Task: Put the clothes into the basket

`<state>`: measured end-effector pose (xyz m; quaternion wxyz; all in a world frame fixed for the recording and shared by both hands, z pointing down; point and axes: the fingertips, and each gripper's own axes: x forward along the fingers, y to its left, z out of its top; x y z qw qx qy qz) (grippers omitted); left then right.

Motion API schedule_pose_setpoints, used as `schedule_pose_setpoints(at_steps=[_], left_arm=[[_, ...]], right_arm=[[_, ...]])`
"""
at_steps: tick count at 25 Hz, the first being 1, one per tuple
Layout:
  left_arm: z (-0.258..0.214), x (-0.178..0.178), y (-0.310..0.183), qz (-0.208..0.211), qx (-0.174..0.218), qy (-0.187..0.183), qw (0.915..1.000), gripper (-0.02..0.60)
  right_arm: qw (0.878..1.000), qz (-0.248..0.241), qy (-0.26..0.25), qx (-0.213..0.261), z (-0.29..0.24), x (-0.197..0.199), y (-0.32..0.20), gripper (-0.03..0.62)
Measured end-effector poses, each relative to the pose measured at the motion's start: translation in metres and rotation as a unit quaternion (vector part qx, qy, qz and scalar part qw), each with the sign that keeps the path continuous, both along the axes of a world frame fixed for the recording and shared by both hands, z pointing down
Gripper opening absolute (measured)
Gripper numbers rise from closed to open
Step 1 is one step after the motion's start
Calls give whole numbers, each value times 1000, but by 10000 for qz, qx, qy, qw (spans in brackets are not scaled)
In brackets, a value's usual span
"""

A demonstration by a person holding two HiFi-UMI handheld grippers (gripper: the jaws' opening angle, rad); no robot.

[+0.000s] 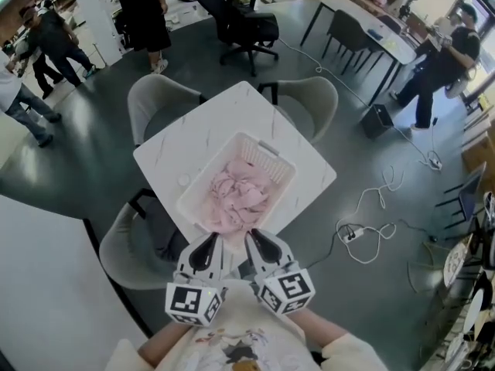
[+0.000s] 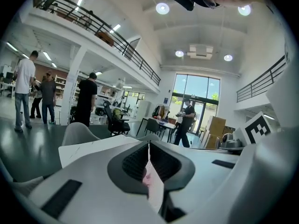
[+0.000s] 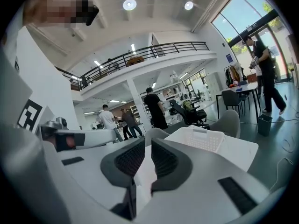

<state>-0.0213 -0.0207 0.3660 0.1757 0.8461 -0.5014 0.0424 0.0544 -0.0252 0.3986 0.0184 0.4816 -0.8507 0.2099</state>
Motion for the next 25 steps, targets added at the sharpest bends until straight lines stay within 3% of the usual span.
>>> schedule_pose_setpoints(at_steps=[15, 25], left_arm=[[-8, 25, 40, -202, -32, -4, 9998, 11], [-8, 29, 46, -313, -64, -48, 9995, 11]], right_arm=[[9998, -179, 14, 131, -30, 16, 33, 28], [9999, 98, 47, 63, -27, 30, 39, 28]])
